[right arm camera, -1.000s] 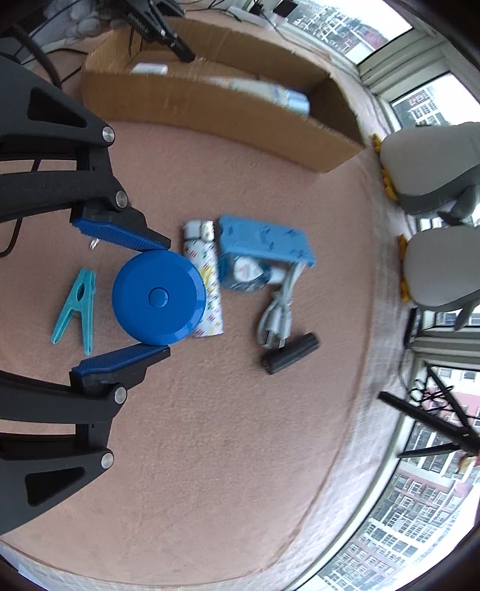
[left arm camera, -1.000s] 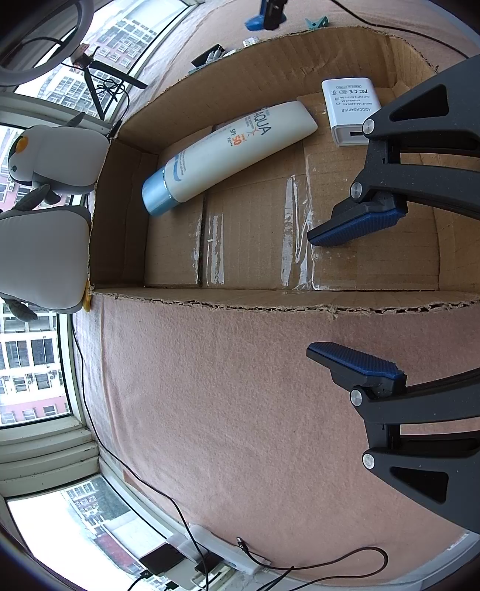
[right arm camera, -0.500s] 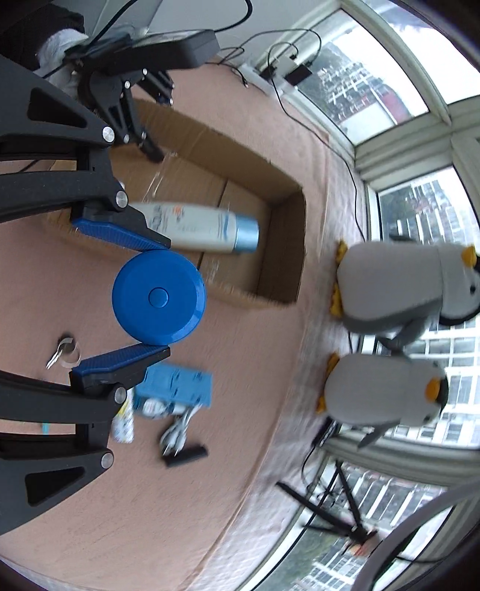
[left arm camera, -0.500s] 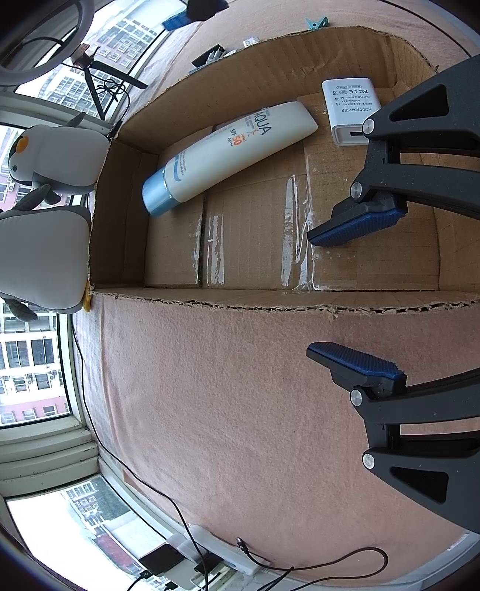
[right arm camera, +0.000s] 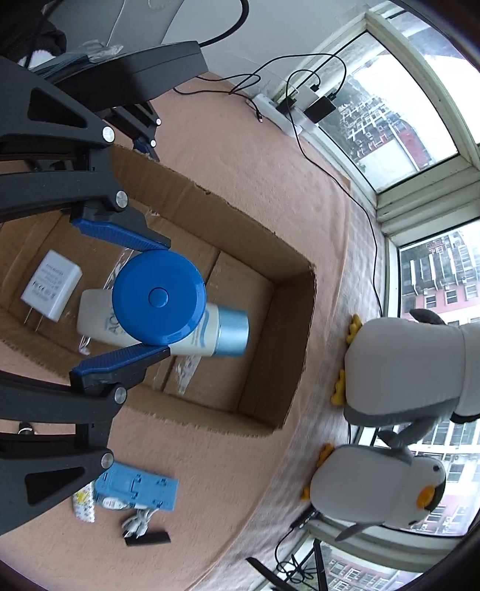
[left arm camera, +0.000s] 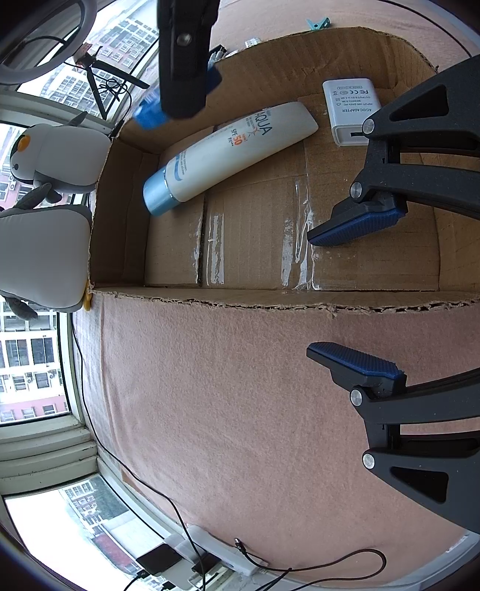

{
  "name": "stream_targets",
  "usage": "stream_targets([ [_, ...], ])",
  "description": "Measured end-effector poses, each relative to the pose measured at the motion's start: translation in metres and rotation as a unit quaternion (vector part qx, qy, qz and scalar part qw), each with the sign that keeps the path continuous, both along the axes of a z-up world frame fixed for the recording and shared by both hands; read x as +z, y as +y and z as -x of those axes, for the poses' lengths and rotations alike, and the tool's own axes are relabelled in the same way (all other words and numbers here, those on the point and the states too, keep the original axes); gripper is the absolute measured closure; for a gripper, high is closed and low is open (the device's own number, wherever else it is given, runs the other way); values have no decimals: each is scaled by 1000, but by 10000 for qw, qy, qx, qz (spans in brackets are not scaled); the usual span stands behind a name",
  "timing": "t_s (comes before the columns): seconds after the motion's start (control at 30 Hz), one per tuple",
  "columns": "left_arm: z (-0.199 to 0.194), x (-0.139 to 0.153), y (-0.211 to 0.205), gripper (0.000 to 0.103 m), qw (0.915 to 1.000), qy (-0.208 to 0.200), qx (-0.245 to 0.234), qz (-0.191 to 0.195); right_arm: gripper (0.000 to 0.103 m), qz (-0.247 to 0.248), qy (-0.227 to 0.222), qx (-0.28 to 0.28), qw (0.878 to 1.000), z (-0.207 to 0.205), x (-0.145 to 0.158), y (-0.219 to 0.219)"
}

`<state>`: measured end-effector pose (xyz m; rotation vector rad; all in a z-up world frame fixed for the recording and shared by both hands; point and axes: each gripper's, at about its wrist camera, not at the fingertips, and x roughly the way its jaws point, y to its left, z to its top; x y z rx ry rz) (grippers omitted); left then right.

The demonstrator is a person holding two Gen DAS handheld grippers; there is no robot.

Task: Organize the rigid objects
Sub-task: 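Carry the tape measure into the box and open the right gripper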

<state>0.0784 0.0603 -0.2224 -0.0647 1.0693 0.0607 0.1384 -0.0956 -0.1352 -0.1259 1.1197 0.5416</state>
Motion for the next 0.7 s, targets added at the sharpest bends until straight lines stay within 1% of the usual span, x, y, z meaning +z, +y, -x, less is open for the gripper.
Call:
stream_targets([
  [0.27, 1, 0, 1, 45, 10000, -5, 13, 27, 57, -90, 142, 61, 9998, -6, -8, 16],
  [0.4, 1, 0, 2, 45, 10000, -7, 3, 24, 56, -103, 268, 252, 9993, -5, -12, 24],
  [0.47, 1, 0, 2, 45, 10000, -6, 2, 24, 55, -64, 260, 296, 9992, -3, -12, 27],
  [0.6, 1, -1, 2, 45, 10000, -13, 11, 21, 52, -65, 218, 210, 9995, -3, -11, 26],
  [0.7, 1, 0, 2, 45, 10000, -18, 4, -6, 52, -108, 243, 133, 9996, -6, -11, 22],
])
